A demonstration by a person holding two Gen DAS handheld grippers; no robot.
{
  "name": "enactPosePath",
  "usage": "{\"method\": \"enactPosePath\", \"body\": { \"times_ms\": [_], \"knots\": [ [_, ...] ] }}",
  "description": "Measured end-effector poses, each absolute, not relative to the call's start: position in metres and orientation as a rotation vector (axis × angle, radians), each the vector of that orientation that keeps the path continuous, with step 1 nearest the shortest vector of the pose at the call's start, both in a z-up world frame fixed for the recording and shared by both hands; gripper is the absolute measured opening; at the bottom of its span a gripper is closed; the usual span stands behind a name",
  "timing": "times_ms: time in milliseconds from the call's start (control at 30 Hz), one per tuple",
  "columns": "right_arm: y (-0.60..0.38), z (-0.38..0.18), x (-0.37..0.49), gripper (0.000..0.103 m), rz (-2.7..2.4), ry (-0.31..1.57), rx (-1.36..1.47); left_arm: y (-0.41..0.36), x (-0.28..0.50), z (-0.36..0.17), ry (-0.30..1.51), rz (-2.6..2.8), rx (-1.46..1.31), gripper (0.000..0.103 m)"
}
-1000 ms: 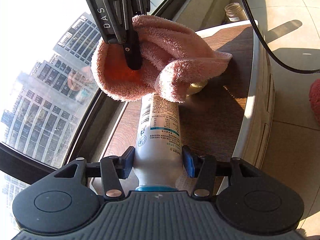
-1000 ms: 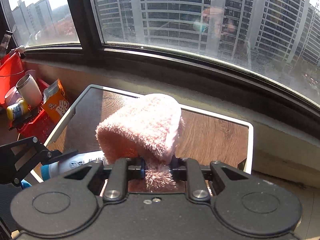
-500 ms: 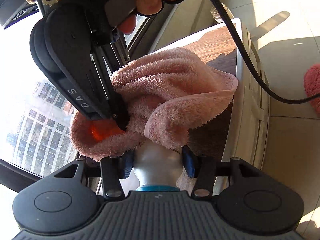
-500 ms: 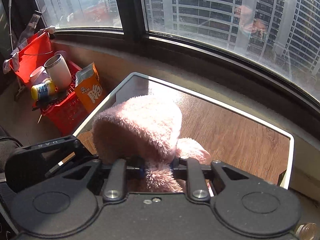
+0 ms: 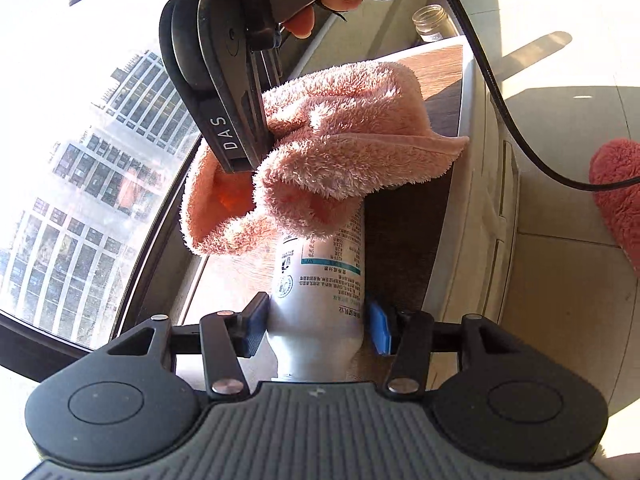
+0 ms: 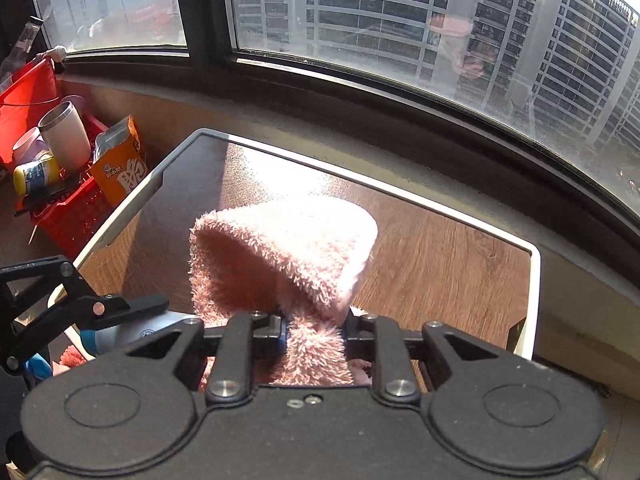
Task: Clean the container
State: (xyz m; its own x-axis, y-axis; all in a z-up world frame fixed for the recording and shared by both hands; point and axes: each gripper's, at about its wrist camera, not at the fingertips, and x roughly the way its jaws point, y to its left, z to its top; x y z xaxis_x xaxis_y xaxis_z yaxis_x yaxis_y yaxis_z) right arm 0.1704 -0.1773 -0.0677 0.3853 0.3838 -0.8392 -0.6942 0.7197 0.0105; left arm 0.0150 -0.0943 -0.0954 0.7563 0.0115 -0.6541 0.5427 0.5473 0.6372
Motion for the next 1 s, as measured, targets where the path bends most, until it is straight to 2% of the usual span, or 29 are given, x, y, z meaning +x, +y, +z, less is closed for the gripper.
{"method": "enactPosePath", "body": {
  "times_ms": [100,167,233,567,633,833,1000],
  "knots": [
    [-0.178,-0.07,0.169,0.021,0.697,0.945,-0.393,-0.09,0.016,-0.091,0.675,-0.337,0.922,0.057],
    [-0.179,-0.07,0.169,0.021,0.699,0.948,-0.382,-0.089,0.014,-0.089,0.667,-0.331,0.93,0.068],
    [-0.179,-0.07,0.169,0.021,0.7,0.946,-0.383,-0.087,0.011,-0.086,0.671,-0.342,0.935,0.072],
    [-0.179,-0.07,0.169,0.021,0.703,0.946,-0.381,-0.082,-0.016,-0.079,0.671,-0.373,1.036,0.075],
    [-0.18,-0.07,0.169,0.021,0.704,0.947,-0.38,-0.077,-0.011,-0.067,0.721,-0.398,0.946,0.075],
    [-0.18,-0.07,0.17,0.021,0.709,0.951,-0.368,-0.031,0.035,-0.034,0.907,-0.454,0.449,0.075],
    [-0.18,-0.07,0.17,0.021,0.714,0.955,-0.361,-0.016,0.074,-0.036,1.031,-0.445,0.135,0.075]
  ]
}}
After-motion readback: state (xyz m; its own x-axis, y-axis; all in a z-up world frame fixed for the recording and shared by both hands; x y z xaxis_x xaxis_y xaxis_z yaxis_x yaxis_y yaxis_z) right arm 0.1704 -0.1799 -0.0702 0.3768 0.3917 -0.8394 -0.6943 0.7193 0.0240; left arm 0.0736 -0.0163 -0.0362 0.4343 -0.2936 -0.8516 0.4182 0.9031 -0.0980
